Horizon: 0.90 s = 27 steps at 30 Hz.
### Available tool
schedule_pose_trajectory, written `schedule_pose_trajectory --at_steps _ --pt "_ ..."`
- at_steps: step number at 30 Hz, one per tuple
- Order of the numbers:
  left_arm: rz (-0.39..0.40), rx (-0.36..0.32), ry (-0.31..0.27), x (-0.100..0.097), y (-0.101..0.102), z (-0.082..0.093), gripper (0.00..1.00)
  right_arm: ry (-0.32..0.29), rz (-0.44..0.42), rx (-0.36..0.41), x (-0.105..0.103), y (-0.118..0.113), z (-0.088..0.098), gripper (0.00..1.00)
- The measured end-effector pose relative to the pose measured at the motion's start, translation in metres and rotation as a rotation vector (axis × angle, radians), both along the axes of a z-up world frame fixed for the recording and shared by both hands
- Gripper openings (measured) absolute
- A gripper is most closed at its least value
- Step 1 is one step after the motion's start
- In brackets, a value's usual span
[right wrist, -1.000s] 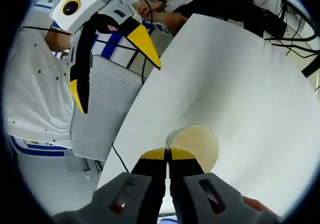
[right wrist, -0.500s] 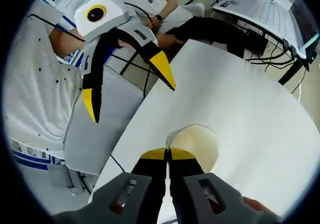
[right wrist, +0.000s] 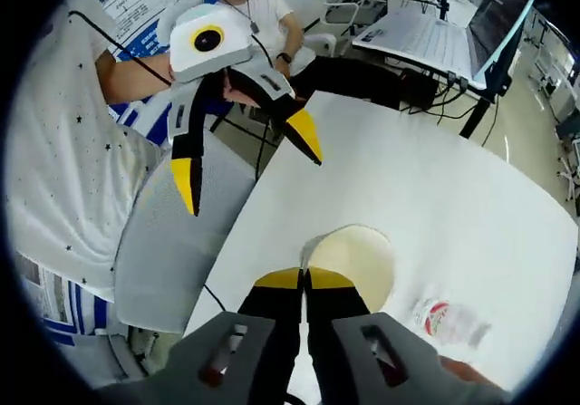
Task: Arrange the tabletop items into an orderly group along one side of the table until the central work area is clear of visible clutter.
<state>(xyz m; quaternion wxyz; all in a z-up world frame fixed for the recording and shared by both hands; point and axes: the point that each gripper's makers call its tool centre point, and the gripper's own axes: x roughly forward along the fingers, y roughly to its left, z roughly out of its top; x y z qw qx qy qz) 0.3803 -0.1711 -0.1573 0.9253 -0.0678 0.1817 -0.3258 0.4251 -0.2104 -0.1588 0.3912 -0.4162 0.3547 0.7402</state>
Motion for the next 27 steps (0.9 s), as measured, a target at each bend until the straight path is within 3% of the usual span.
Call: schedule_pose_trajectory --at_steps 15,17,23,27 --pt "-0.090 0.009 0.001 0.011 -0.032 0.005 0.71 -0.132 -0.182 0.006 0.051 -0.071 0.017 0.00" --pt "-0.098 0.010 0.002 0.013 -0.035 0.005 0.71 -0.199 -0.191 -0.001 0.066 -0.079 0.017 0.00" --pt "-0.113 0.011 0.011 0.017 -0.039 0.001 0.71 -0.244 -0.219 -0.002 0.092 -0.087 0.013 0.00" --pt "-0.112 0.009 0.017 0.019 -0.038 -0.002 0.71 -0.307 -0.211 -0.002 0.110 -0.087 0.006 0.00"
